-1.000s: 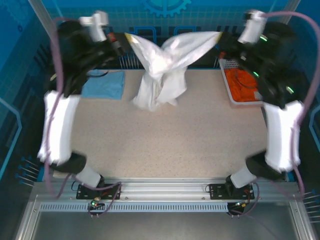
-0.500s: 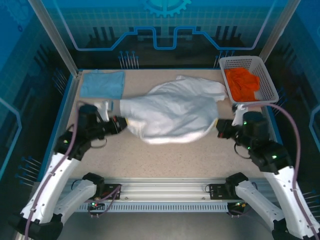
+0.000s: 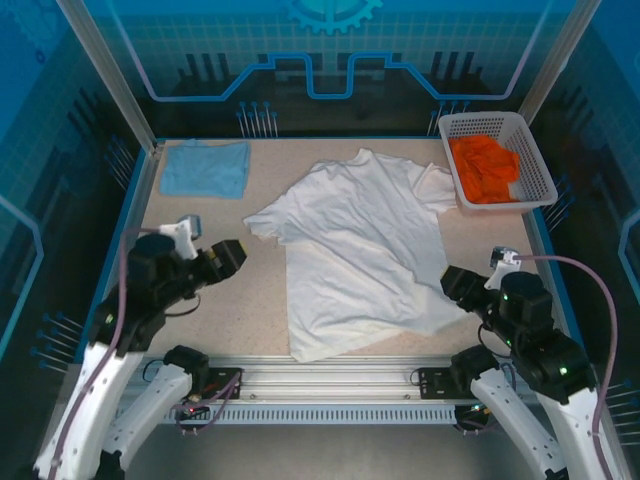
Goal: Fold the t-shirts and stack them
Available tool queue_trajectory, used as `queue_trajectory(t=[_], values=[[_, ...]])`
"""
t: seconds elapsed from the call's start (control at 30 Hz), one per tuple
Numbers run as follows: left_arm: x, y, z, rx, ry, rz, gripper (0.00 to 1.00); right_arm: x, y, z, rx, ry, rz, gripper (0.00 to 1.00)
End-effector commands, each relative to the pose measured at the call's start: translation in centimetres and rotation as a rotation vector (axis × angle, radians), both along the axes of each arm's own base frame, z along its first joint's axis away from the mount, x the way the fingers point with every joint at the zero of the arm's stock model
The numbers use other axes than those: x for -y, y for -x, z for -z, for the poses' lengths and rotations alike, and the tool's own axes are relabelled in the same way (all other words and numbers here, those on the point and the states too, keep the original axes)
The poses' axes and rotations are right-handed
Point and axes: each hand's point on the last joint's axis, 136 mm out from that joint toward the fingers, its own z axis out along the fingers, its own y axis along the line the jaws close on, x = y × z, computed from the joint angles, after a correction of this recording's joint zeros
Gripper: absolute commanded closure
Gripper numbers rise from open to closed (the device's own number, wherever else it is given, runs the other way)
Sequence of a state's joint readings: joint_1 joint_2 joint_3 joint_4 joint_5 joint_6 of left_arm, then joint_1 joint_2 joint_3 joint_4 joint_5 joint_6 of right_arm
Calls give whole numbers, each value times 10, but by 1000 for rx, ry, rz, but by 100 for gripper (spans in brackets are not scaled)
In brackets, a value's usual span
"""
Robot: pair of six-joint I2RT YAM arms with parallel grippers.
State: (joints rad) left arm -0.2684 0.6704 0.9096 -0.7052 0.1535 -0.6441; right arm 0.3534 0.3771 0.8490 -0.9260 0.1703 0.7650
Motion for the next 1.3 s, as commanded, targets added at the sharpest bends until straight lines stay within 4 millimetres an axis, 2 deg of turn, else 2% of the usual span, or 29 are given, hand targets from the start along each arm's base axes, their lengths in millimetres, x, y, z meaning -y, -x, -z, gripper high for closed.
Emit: queue_trajectory(t=[0.0,0.1,0.17,0.37,0.43,0.63,0.73,0.9,1.03,1.17,1.27], values=[[10,-28,22,-103,25,-21,27,16,-9,15,-48,42,117,44],[24,-45,62,-226,29,-11,25,16,-19,24,-50,81,114,38],[39,-54,87,-304,15,12,25,6,-30,35,-112,123,60,36],[92,-93,138,-441,-57,81,25,-51,-55,108,-476,141,-191,41],[107,-108,157,-480,-87,87,25,-66,-58,131,-548,124,-250,42],[133,-147,235,-616,-216,33,28,-98,-55,177,-658,39,-328,42],[141,-165,260,-637,-288,35,30,-102,-46,196,-704,71,-326,42],[146,-196,280,-637,-383,47,30,-116,-30,227,-765,69,-312,41],[142,-229,280,-605,-428,48,30,-133,-27,247,-820,64,-281,41],[133,-262,276,-596,-396,45,31,-167,-27,263,-860,57,-289,42],[131,-286,263,-569,-361,77,31,-207,-28,273,-903,28,-305,42]])
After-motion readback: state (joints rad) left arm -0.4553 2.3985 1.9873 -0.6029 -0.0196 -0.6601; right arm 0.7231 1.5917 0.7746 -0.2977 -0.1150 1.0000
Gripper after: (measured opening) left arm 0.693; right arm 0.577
